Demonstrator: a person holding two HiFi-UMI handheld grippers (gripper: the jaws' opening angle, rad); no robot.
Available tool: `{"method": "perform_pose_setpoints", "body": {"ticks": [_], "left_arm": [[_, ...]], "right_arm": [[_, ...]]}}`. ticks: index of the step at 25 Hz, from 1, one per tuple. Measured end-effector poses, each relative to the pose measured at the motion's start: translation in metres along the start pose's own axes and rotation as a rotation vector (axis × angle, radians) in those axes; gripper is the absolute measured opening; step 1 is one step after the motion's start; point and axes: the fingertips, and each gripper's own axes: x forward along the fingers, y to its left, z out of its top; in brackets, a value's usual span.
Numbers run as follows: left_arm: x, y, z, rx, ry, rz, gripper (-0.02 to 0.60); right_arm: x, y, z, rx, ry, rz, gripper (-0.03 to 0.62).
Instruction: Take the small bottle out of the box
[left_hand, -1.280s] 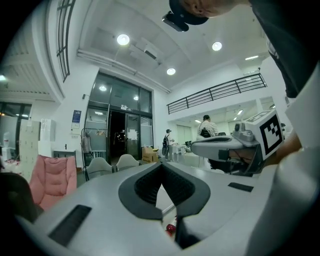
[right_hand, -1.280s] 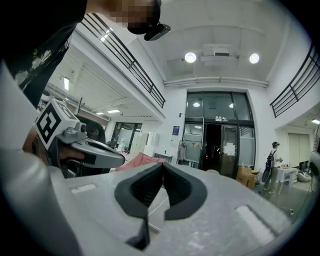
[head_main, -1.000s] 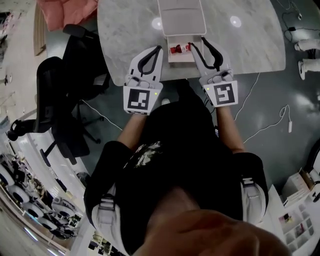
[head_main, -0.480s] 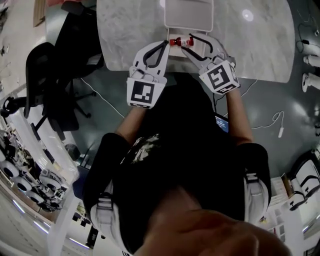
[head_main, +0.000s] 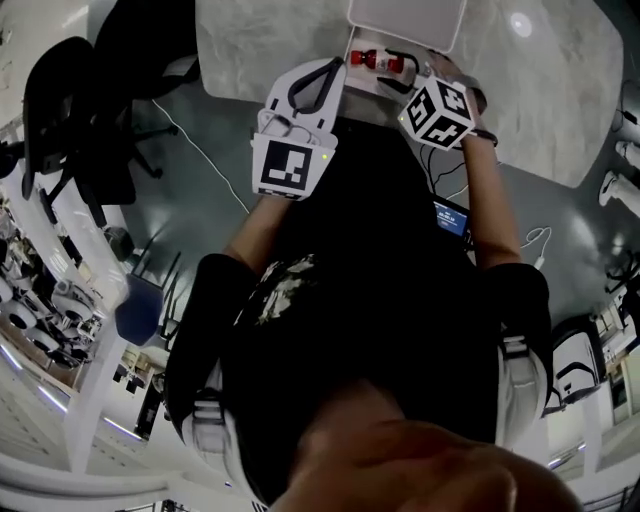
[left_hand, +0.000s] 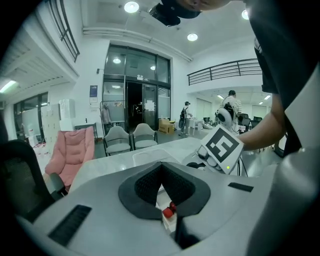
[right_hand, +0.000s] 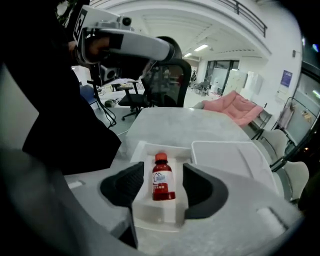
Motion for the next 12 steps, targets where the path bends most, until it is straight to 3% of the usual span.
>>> {"method": "perform_pose_setpoints", "body": {"ticks": [7, 12], "left_arm": [[0.017, 0.011, -0.020, -0.069, 0.019, 0.003, 0.012], [0.023, 0.030, -0.037, -0.098, 0.022, 0.025, 0.012]], "right_arm": [[0.042, 0.003, -0.031, -0.078, 0.169, 0.100, 0.258], [0.071, -0.002, -0.048, -0.032, 0.338, 0.120, 0.250]]}}
